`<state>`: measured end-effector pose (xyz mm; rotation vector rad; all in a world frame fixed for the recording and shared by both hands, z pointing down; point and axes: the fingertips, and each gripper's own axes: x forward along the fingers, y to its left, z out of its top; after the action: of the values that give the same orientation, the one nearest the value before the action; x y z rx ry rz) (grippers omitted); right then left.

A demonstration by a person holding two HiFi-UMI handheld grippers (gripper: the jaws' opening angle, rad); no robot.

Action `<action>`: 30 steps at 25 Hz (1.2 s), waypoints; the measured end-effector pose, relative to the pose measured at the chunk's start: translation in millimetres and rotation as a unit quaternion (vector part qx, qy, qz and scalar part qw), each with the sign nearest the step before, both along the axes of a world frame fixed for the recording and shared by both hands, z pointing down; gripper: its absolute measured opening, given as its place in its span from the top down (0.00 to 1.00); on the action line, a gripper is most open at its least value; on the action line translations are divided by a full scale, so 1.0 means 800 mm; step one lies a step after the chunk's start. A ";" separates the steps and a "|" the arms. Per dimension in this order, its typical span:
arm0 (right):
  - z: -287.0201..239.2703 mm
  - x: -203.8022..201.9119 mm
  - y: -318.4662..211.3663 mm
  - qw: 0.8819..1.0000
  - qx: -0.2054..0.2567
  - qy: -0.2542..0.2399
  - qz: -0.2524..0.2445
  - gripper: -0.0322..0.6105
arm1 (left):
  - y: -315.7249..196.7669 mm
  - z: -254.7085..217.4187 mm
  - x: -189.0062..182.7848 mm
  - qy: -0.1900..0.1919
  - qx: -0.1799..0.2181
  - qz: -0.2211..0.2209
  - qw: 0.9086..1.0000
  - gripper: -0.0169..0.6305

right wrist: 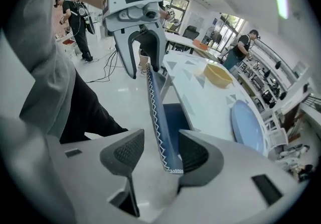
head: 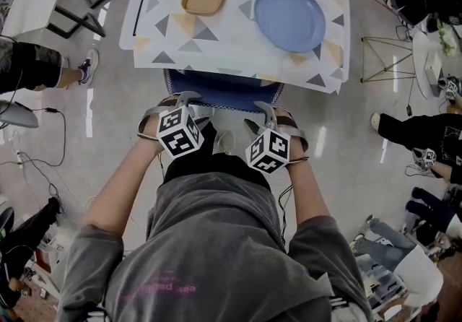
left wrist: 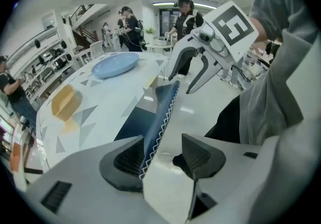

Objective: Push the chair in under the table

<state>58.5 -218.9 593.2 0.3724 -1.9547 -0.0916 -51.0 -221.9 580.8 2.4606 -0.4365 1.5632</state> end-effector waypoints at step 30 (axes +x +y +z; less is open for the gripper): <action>-0.190 0.027 -0.037 0.960 0.124 -0.195 0.158 0.65 | -0.045 -0.176 -0.012 0.196 0.131 -0.260 0.936 0.82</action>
<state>80.4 -248.2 441.1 0.9236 -2.2479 -0.0587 -60.8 -258.3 439.6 2.4609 -1.1626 0.8249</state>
